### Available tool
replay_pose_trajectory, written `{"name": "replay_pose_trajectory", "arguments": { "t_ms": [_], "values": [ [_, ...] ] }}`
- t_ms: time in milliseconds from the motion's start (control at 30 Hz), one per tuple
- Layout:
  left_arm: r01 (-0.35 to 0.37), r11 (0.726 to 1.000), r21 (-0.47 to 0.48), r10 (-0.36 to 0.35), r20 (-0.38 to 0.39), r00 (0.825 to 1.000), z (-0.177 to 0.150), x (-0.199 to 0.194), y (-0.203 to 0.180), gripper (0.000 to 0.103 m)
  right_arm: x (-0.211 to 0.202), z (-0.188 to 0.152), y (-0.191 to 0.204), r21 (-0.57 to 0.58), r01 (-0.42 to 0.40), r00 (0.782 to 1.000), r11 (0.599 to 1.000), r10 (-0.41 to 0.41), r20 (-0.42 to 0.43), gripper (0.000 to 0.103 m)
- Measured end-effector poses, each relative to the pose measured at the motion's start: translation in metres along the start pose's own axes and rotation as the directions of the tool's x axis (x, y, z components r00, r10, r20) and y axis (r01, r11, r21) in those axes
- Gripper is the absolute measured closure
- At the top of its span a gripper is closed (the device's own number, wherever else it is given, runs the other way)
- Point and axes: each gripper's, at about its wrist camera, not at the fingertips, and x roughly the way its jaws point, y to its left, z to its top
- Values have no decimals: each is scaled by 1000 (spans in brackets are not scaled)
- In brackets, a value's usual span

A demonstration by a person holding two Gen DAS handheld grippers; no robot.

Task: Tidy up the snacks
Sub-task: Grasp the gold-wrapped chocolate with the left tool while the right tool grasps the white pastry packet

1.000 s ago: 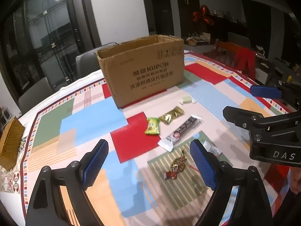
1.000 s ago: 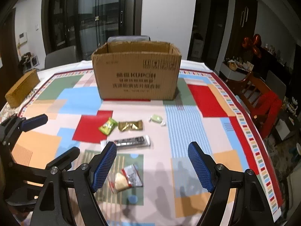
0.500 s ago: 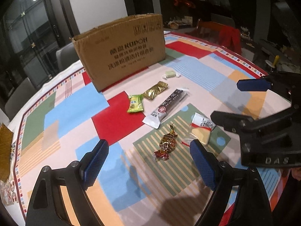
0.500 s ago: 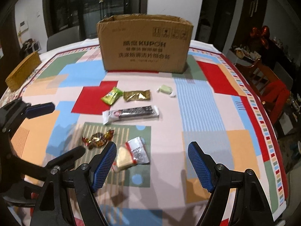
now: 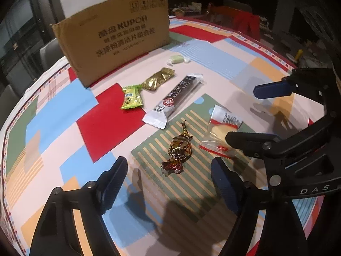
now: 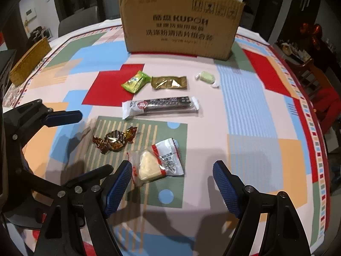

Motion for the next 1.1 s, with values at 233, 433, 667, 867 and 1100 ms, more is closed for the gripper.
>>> {"name": "replay_pose_trajectory", "arguments": {
  "t_ms": [233, 433, 667, 867, 1100],
  "values": [
    [20, 999, 50, -18, -37, 999, 1, 12, 1, 24, 15, 3, 4, -16, -27, 998, 999, 26, -54, 24],
    [37, 997, 67, -35, -27, 999, 4, 16, 2, 24, 25, 5, 0, 1, -38, 996, 999, 38, -79, 24],
    [87, 993, 75, -86, -9, 996, 10, 20, -1, 38, 27, 4, -10, 21, -57, 994, 998, 59, -88, 32],
    [124, 989, 86, -124, -2, 992, 13, 21, -6, 58, 25, 7, -11, 17, -72, 994, 997, 73, -77, 51],
    [122, 990, 70, -122, -2, 992, 17, 21, -8, 80, 24, 8, -10, 4, -86, 994, 996, 86, -63, 71]
  ]
}}
